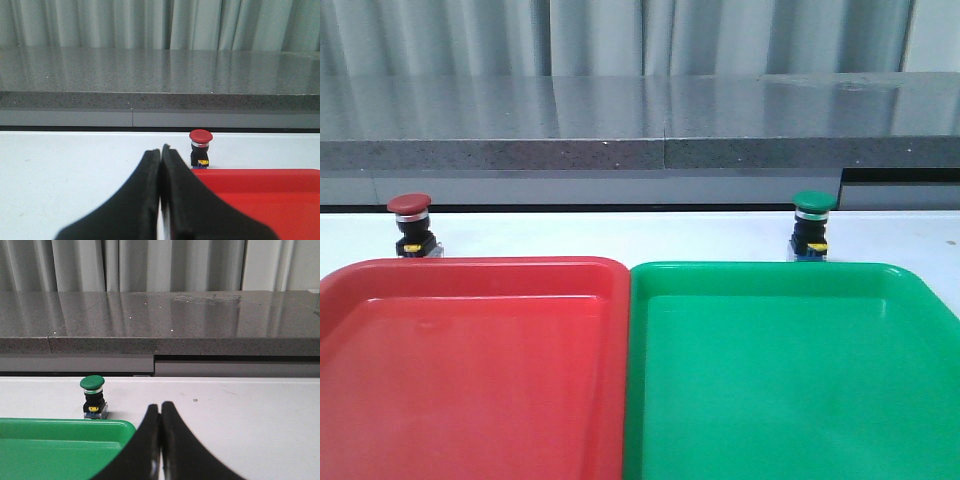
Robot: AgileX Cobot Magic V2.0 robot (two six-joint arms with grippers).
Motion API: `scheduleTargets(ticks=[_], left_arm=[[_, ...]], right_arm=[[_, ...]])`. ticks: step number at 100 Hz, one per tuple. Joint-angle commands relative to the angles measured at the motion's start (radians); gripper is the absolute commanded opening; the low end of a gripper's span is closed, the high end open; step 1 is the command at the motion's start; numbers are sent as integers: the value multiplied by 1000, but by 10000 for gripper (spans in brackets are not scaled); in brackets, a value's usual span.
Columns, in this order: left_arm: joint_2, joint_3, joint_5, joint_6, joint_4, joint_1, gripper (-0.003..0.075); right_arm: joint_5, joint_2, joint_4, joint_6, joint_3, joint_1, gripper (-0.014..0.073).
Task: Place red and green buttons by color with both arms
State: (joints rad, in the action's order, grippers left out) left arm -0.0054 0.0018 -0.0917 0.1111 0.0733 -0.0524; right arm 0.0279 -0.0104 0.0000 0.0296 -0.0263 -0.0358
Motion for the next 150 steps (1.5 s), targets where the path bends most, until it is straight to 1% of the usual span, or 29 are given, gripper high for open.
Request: scheduleTargets(ticks=[1,13,22,40,54,61,68,77,103,110,114,116,117,119,121,124,125,126,129,131,133,135,136,141,143,150], left_arm=[[-23,26,73,6,-25,3,-19],[19,-35,65,6,-115,3,-19],[82,-115,21,6,-120,3,-19],[300,-383,-277,6,-120,3,-19],[462,-590,-461,6,-120,3,-19],[531,-676,-525,6,-120,3,-19],[588,-744,-565,6,-120,3,-19],[646,-794,-579,6,-120,3,-20],[711,-804,-595,3,-116,3,-12],[713,-804,-598,-11,-114,3,40],[713,-804,-598,-40,-114,3,100],[713,-804,-598,-55,-114,3,152],[713,-804,-598,-59,-114,3,152],[713,-804,-598,-69,-114,3,198],[713,-804,-598,-72,-114,3,267],[713,-804,-598,-72,-114,3,324],[713,-804,-598,-72,-114,3,363],[713,-804,-598,-72,-114,3,383],[713,-804,-598,-72,-114,3,480],[713,-804,-598,-70,-114,3,517],[713,-804,-598,-67,-117,3,582],[713,-804,-598,-65,-117,3,610],[713,-804,-598,-65,-117,3,636],[713,-804,-601,-62,-117,3,699],[713,-804,-606,-62,-117,3,707],[714,-804,-606,-62,-117,3,683]], right_arm=[[-87,-17,-11,0,14,-4,-67],[-87,-17,-11,0,14,-4,-67],[-87,-17,-11,0,14,-4,-67],[-87,-17,-11,0,14,-4,-67],[-87,-17,-11,0,14,-4,-67],[-87,-17,-11,0,14,-4,-67],[-87,-17,-11,0,14,-4,-67],[-87,-17,-11,0,14,-4,-67],[-87,-17,-11,0,14,-4,-67],[-87,-17,-11,0,14,-4,-67],[-87,-17,-11,0,14,-4,-67],[-87,-17,-11,0,14,-4,-67],[-87,-17,-11,0,14,-4,-67],[-87,-17,-11,0,14,-4,-67],[-87,-17,-11,0,14,-4,-67],[-87,-17,-11,0,14,-4,-67],[-87,-17,-11,0,14,-4,-67],[-87,-17,-11,0,14,-4,-67],[-87,-17,-11,0,14,-4,-67],[-87,-17,-11,0,14,-4,-67],[-87,-17,-11,0,14,-4,-67],[-87,-17,-11,0,14,-4,-67],[-87,-17,-11,0,14,-4,-67],[-87,-17,-11,0,14,-4,-67],[-87,-17,-11,0,14,-4,-67],[-87,-17,-11,0,14,-4,-67]])
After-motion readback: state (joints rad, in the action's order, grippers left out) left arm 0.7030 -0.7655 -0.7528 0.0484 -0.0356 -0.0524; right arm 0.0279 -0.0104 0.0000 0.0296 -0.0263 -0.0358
